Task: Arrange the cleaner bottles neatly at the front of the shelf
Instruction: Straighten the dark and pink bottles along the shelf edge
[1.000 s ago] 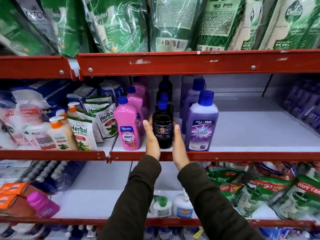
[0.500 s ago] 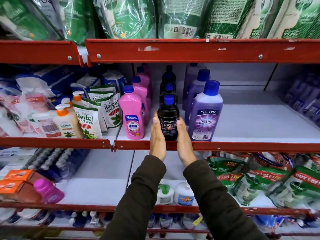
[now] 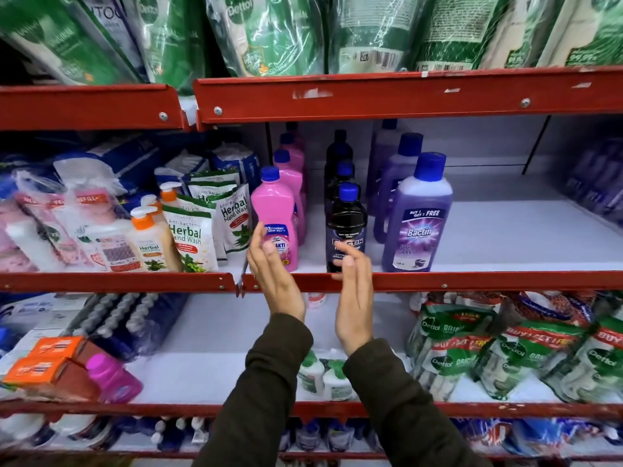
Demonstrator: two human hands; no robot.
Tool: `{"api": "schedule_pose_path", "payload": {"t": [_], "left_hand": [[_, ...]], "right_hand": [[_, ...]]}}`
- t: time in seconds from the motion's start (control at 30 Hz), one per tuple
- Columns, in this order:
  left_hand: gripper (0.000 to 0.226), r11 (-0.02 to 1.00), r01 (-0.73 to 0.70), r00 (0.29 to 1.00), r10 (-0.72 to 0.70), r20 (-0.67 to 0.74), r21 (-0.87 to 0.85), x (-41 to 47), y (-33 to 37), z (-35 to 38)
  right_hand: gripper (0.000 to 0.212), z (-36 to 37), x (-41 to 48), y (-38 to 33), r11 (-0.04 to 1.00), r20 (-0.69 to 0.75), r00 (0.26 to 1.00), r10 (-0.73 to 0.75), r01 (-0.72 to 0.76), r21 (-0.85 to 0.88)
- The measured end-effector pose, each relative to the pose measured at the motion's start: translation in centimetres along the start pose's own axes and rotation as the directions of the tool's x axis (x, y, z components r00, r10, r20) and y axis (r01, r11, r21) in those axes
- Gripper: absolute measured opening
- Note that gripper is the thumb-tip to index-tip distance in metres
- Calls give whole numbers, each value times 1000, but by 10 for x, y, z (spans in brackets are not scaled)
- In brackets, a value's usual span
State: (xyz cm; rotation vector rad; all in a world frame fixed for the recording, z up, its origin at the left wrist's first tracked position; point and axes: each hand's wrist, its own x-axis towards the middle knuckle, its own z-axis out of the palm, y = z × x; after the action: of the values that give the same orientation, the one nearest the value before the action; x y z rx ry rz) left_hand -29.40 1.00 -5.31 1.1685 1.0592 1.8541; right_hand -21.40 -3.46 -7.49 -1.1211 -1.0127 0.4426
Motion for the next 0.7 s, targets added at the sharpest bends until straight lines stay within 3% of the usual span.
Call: {"api": "schedule_pose_path", "payload": {"t": [0.07, 0.17, 0.33, 0.53, 0.7], "left_hand": [[60, 999, 35, 999, -35, 41, -2, 21, 0, -8], [73, 984, 179, 960, -173, 220, -7, 52, 5, -14], [61, 974, 228, 888, -207, 410, -2, 69, 11, -20], [62, 972, 226, 841, -227, 491, 63, 60, 21, -39], [59, 974, 219, 845, -220, 488, 60, 52, 24, -48]], "right_hand": [[53, 20, 4, -2, 997, 136, 988, 67, -71, 27], [53, 48, 20, -6, 980, 250, 951, 184, -197, 27], [52, 67, 40, -4, 961, 347, 906, 241, -272, 44], [67, 70, 28, -3, 962, 343, 911, 231, -267, 62], [75, 67, 19, -5, 961, 352, 903, 249, -274, 23]]}}
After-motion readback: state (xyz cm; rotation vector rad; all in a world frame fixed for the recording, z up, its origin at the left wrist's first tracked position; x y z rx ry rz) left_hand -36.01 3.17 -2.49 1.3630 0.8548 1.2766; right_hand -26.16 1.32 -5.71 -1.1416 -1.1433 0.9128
